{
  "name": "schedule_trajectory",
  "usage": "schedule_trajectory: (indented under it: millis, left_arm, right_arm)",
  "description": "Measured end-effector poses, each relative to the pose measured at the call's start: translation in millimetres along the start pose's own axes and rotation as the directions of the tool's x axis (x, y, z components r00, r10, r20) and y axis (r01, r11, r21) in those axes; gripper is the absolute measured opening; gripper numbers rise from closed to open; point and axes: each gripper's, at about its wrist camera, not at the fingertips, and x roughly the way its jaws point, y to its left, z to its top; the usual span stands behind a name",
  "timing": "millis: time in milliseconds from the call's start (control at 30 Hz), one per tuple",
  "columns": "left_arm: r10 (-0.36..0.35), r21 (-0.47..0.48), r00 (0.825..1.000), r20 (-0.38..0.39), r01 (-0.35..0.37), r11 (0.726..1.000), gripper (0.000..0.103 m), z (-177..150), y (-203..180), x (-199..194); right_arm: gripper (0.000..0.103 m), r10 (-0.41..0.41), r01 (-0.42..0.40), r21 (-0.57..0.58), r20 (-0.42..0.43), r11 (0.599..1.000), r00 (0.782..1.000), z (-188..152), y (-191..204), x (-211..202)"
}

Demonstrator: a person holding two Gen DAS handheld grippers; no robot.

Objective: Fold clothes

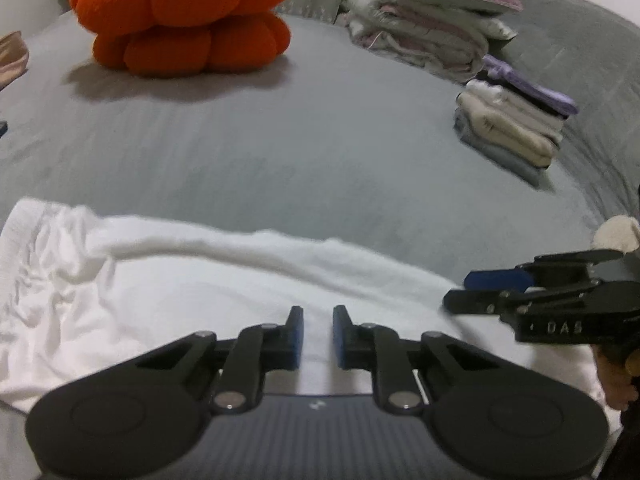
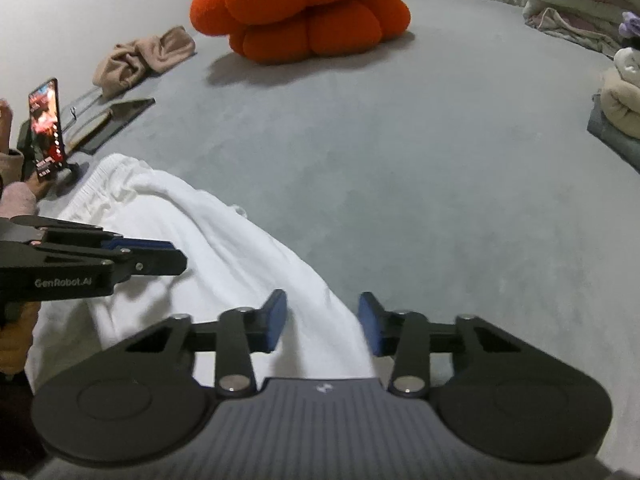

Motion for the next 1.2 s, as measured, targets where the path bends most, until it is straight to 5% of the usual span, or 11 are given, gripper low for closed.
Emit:
schedule_trajectory:
  millis: [67, 133, 267, 433, 733, 1000, 1200]
  left_arm:
    - [0.008, -0.003, 1.0, -0.007, -0.008, 1.0, 0.015, -1.0, 1.2, 0.9]
    - [0.011, -0.006, 1.0, -0.007, -0.011, 1.0, 0.015, -0.7, 1.4, 0.1]
    - [0.01, -0.021, 1.0, -0.007, -0.01, 1.0, 0.017, 1.1, 1.5, -0.8]
    - [-0.034, -0.075, 0.999, 0.016, 0.035, 0.997, 0.031, 5.7, 4.5, -6.7]
    - [-0.112, -0.165, 0.993, 0.045, 0.117, 0.979, 0.031, 7.6, 15.2, -11.6]
    - [-0.211, -0.251, 0.975, 0.069, 0.221, 0.942, 0.032, 9.9, 24.9, -14.6]
    - [-0.219, -0.27, 0.974, 0.05, 0.224, 0.936, 0.032, 8.4, 21.3, -7.6]
  right_arm:
    - [0.014, -0.01, 0.01, -0.011, -0.007, 1.0, 1.0, -1.1, 1.1, 1.0]
    - [0.006, 0.007, -0.007, -0.016, 0.0, 1.0, 1.0, -1.7, 2.7, -3.7]
    - [0.006, 0.019, -0.018, -0.058, 0.022, 0.998, 1.0, -3.9, 11.5, -14.8]
    - [0.005, 0.033, -0.028, -0.108, 0.043, 0.994, 0.999, -8.7, 22.9, -26.0]
    - [0.006, 0.073, -0.072, -0.197, 0.001, 0.978, 0.997, -19.3, 43.6, -23.1]
    - [0.006, 0.031, -0.026, -0.265, 0.015, 0.964, 0.999, -24.2, 60.7, -21.9]
    - [0.005, 0.04, -0.024, -0.315, 0.044, 0.949, 0.998, -27.1, 72.9, -25.4]
